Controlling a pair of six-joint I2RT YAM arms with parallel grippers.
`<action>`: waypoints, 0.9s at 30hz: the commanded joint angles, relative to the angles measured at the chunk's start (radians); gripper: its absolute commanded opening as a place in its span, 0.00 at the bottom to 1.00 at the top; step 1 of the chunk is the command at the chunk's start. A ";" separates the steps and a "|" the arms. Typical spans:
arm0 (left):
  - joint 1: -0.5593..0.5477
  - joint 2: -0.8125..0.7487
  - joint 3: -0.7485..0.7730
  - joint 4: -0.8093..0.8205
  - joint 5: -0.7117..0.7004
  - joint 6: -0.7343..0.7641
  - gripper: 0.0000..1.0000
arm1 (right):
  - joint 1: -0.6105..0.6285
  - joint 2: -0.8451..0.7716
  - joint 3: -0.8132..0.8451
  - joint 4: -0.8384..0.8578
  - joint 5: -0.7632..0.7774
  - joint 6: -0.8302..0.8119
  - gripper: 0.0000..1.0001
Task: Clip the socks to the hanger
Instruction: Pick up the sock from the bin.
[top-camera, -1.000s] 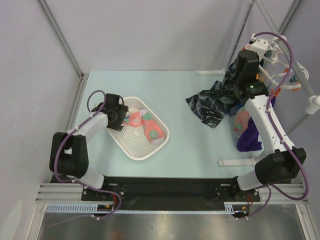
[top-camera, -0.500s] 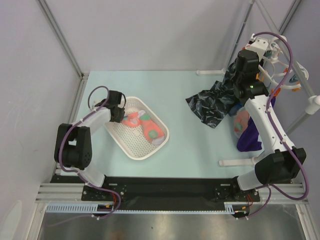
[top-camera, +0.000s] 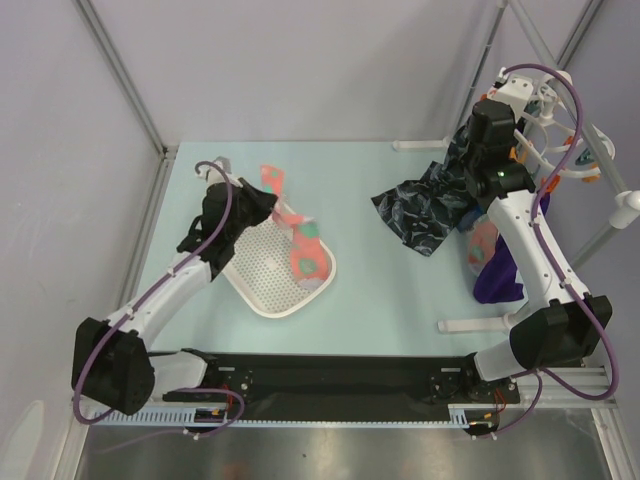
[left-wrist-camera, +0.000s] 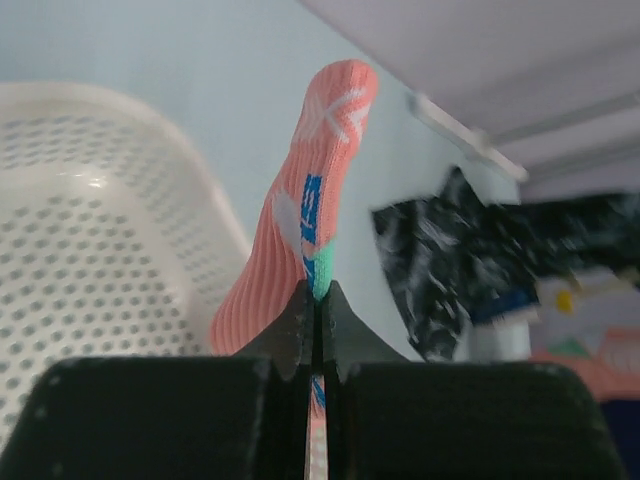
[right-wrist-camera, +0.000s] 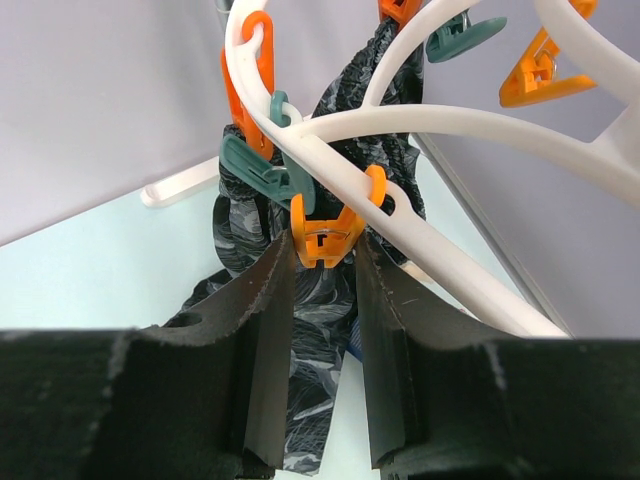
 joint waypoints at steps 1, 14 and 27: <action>-0.052 -0.055 0.007 0.300 0.308 0.225 0.00 | 0.019 -0.020 0.010 -0.028 -0.019 -0.006 0.00; -0.279 0.210 0.378 0.527 0.640 0.529 0.00 | 0.040 -0.017 0.028 -0.068 -0.037 0.069 0.00; -0.498 0.566 0.553 0.791 0.257 0.688 0.00 | 0.037 -0.016 0.041 -0.073 -0.031 0.071 0.00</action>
